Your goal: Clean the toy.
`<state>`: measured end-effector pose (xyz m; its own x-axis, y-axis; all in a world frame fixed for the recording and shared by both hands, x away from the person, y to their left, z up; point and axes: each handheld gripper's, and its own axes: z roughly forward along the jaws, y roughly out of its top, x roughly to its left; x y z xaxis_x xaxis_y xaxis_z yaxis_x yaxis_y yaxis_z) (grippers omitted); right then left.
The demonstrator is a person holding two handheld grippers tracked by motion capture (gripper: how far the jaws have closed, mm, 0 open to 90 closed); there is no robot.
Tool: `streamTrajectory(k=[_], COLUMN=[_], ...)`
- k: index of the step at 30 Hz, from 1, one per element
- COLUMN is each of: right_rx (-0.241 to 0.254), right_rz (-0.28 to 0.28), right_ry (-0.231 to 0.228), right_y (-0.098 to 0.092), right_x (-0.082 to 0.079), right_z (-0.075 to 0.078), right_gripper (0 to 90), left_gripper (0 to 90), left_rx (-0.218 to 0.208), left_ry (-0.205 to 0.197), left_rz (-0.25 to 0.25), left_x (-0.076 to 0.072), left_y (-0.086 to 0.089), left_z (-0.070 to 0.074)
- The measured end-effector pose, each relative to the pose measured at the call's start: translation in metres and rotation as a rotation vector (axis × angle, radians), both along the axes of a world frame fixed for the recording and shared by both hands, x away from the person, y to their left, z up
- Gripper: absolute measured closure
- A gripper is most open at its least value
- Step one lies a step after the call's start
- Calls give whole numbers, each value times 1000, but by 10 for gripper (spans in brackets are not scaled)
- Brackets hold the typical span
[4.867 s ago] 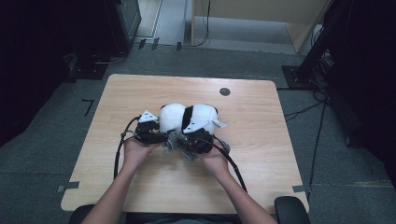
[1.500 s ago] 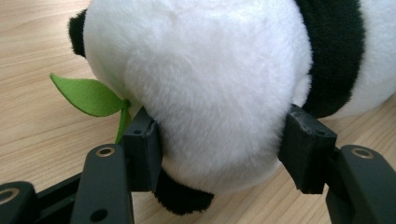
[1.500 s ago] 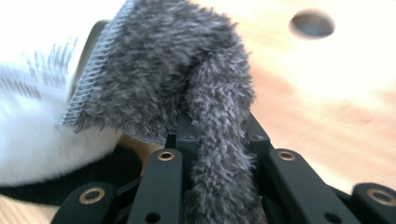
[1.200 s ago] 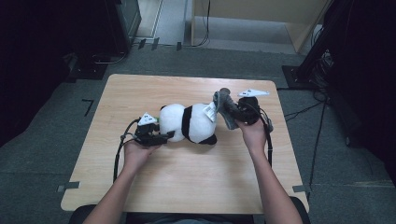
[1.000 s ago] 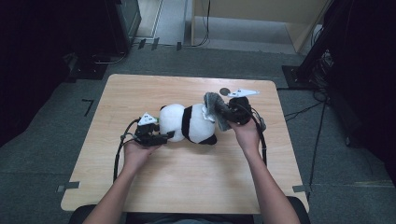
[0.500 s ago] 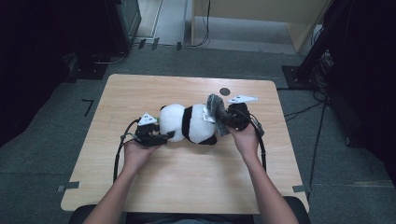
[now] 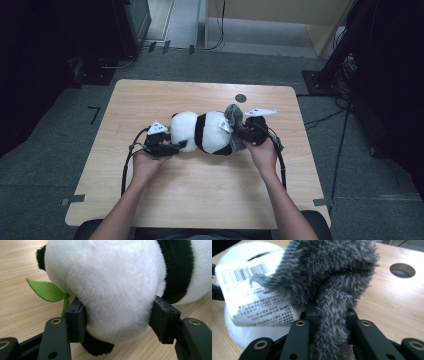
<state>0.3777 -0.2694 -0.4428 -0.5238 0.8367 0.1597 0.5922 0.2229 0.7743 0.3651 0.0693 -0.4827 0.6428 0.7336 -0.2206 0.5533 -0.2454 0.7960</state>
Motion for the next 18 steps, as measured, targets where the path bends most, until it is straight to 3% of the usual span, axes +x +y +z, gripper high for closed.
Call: streamTrajectory(k=[3,8,18], right_rx=[-34,-46,-125], right_rz=[0,7,45], right_ry=[35,77,125], right_y=[1,6,11], right_x=[0,-1,3], right_z=[-8,-24,-45], right_gripper=[742,744,743], left_gripper=[379,379,374], left_rx=[-1,-2,-4], left_ry=[0,0,-2], left_rz=[-1,-1,0], left_x=[0,0,0], left_y=[0,1,1], left_z=[0,-1,-1])
